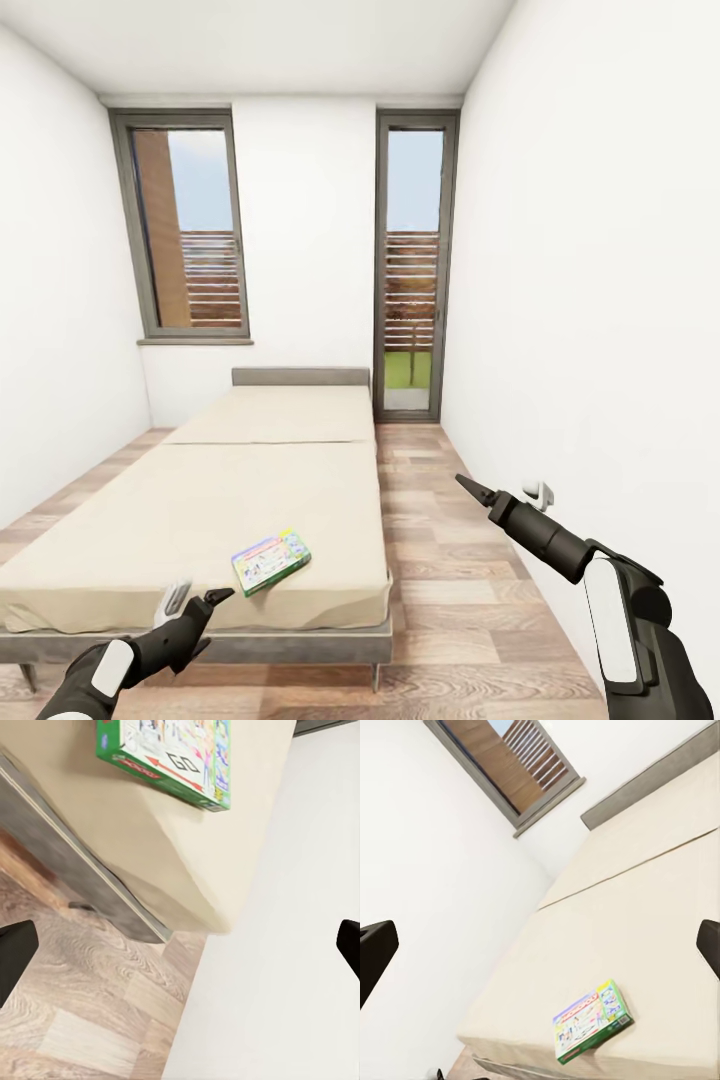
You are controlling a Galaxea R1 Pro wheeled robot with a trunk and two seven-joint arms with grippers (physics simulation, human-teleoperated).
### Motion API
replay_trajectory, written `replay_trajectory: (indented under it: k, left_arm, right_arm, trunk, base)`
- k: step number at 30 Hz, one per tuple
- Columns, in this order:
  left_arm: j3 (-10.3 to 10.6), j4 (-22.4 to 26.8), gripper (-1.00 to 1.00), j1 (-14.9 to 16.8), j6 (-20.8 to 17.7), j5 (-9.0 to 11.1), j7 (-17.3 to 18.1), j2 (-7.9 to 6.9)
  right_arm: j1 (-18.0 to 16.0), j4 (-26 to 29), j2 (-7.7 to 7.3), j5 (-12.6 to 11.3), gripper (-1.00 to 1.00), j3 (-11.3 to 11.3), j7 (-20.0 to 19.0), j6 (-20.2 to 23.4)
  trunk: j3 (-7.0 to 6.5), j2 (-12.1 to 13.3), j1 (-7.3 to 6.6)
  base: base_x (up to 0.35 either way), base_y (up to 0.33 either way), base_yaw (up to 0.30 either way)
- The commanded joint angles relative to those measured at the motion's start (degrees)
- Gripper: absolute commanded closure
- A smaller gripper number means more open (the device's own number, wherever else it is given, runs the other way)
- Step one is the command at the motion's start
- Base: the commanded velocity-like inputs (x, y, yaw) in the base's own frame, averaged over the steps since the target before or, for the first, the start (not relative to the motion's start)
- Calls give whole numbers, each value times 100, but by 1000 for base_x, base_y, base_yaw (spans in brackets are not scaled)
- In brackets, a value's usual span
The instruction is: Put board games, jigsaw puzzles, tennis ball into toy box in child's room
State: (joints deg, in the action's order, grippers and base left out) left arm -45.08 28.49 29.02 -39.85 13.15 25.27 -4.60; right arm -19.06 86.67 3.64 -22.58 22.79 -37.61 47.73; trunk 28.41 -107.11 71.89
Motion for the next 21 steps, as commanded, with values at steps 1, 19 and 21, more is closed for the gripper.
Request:
replay_trajectory:
  k: [1, 19, 21]
  left_arm:
    - [-32, 2, -100, 7, -39, 3, 15, 3]
    - [-27, 3, -100, 7, -32, 3, 18, -5]
    - [-27, 2, -100, 7, -32, 3, 20, -6]
  right_arm:
    - [-7, 1, 5, -1, -100, 15, -21, 32]
    - [-8, -1, 5, -1, -100, 15, -19, 25]
    - [-8, -1, 5, -1, -100, 15, -19, 25]
  trunk:
    - [7, -3, 2]
    - [7, -3, 2]
    - [7, -3, 2]
  base:
    - [231, -54, 0]
    - [119, -47, 0]
    - [38, -6, 0]
